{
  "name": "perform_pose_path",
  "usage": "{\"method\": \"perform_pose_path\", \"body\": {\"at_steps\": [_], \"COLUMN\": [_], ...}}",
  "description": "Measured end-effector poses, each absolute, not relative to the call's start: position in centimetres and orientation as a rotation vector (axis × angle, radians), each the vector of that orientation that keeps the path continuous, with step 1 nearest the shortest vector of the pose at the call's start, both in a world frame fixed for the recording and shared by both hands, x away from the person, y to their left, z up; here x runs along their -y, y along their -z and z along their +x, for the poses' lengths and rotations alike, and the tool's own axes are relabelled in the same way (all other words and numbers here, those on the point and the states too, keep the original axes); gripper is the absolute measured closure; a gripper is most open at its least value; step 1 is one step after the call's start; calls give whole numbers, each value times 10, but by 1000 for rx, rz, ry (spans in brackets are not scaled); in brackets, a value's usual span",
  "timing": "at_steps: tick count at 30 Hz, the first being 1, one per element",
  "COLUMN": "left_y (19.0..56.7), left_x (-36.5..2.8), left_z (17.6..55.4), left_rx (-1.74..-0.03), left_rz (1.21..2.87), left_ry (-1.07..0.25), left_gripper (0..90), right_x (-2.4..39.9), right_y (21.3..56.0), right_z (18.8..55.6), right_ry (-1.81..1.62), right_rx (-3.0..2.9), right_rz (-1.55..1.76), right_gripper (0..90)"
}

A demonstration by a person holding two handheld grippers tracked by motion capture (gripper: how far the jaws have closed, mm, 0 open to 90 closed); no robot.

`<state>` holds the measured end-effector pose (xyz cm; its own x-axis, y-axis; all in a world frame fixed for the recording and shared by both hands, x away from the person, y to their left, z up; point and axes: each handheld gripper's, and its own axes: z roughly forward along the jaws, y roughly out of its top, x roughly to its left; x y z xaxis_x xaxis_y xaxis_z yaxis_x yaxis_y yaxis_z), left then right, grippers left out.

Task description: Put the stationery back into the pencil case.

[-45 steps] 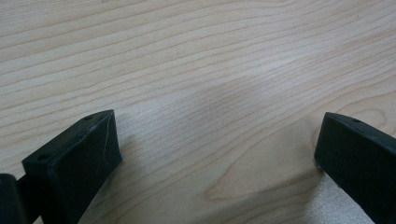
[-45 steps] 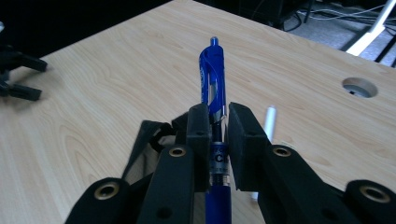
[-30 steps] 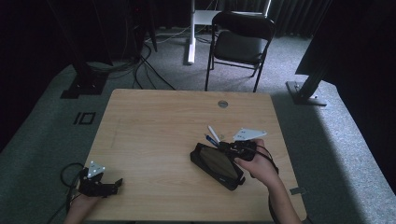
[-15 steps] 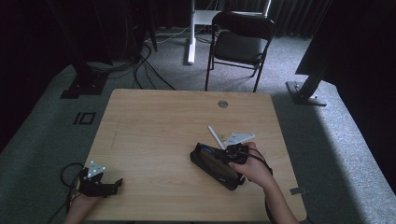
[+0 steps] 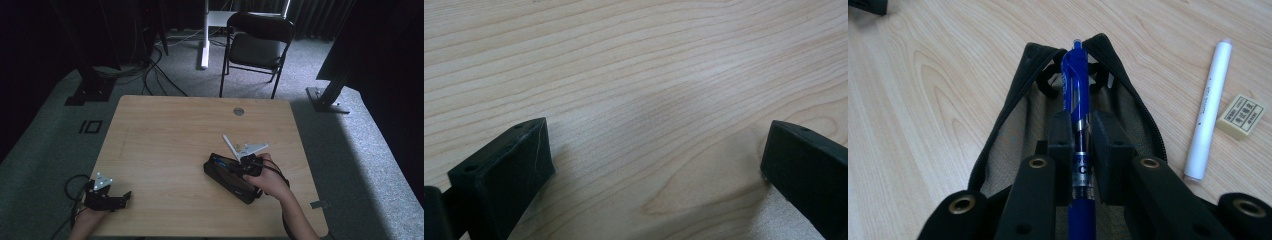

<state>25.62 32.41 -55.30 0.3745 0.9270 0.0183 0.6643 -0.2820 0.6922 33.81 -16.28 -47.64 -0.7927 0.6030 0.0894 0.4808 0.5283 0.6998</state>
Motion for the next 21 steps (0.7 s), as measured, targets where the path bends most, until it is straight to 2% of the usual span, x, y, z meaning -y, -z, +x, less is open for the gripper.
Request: {"method": "perform_pose_path", "body": {"at_steps": [21], "left_y": [553], "left_x": [-324], "left_z": [256], "left_rx": [-1366], "left_rz": [2042], "left_ry": [-571], "left_gripper": [3], "right_x": [145], "right_y": [483], "right_z": [342], "right_ry": [-947], "right_rx": [-2647], "right_rz": [952], "right_gripper": [794]}}
